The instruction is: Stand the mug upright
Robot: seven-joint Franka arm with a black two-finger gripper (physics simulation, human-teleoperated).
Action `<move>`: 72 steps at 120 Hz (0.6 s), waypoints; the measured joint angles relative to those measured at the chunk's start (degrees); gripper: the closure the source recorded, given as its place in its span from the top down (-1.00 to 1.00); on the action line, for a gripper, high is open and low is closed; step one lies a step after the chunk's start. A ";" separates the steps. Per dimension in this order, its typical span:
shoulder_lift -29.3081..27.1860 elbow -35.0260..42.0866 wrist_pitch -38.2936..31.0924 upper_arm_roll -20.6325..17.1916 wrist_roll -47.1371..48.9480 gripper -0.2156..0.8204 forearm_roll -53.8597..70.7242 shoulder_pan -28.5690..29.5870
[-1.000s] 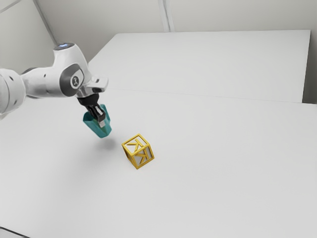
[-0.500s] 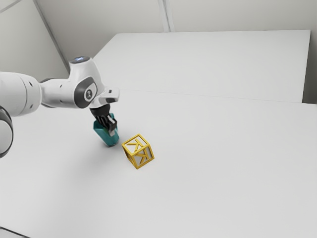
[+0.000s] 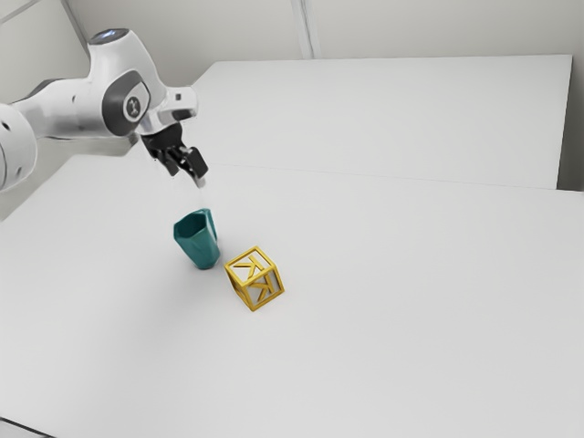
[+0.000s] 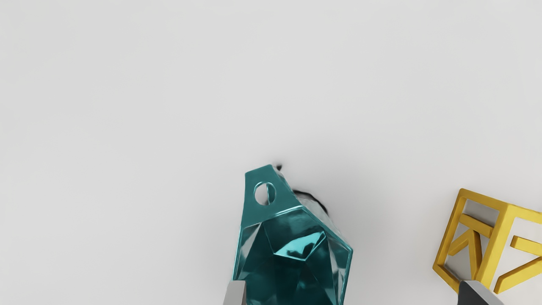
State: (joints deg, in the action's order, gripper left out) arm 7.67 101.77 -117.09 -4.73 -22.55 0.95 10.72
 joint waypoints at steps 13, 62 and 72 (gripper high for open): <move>-0.33 -7.77 6.94 -0.55 0.44 0.51 -0.95 -0.05; -6.66 -10.68 19.87 -0.73 1.46 0.57 -3.10 -0.64; -6.65 -10.87 20.58 -0.66 1.56 0.58 -3.16 -0.77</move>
State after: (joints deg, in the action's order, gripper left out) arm 1.02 90.90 -96.50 -5.38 -20.99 -2.21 9.95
